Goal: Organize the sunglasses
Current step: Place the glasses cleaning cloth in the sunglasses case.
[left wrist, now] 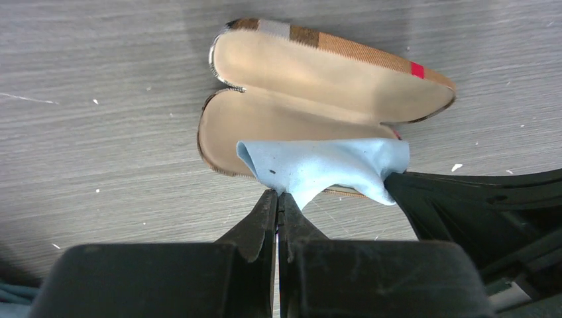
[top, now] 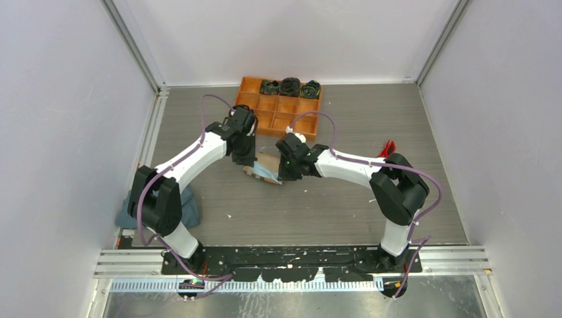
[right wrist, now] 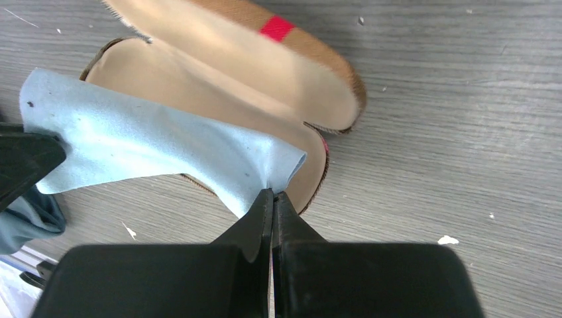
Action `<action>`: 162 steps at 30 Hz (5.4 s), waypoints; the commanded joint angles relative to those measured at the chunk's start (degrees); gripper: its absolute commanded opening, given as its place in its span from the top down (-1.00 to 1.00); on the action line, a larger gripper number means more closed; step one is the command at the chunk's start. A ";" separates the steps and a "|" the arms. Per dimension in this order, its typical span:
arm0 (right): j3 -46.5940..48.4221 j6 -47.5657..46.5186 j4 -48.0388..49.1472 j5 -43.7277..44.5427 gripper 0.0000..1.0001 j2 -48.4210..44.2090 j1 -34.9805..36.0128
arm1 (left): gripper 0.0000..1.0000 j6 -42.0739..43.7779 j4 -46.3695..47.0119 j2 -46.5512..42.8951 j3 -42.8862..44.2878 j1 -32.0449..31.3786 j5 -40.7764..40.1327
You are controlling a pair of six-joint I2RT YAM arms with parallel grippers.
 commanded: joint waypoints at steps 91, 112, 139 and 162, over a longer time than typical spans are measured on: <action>5.61 1.29 -2.87 0.73 0.99 1.39 0.38 | 0.99 11.70 -10.52 17.21 15.87 7.97 7.97; 3.29 1.25 -2.09 0.88 0.99 3.05 0.42 | 0.99 12.24 -9.04 17.85 11.23 7.88 10.50; 0.01 -3.91 4.68 6.77 1.00 3.13 0.36 | 0.99 9.41 -6.63 15.69 4.48 7.19 7.56; -0.48 -4.68 4.57 3.59 0.99 4.47 0.46 | 0.66 8.18 -6.89 13.83 4.77 7.18 5.94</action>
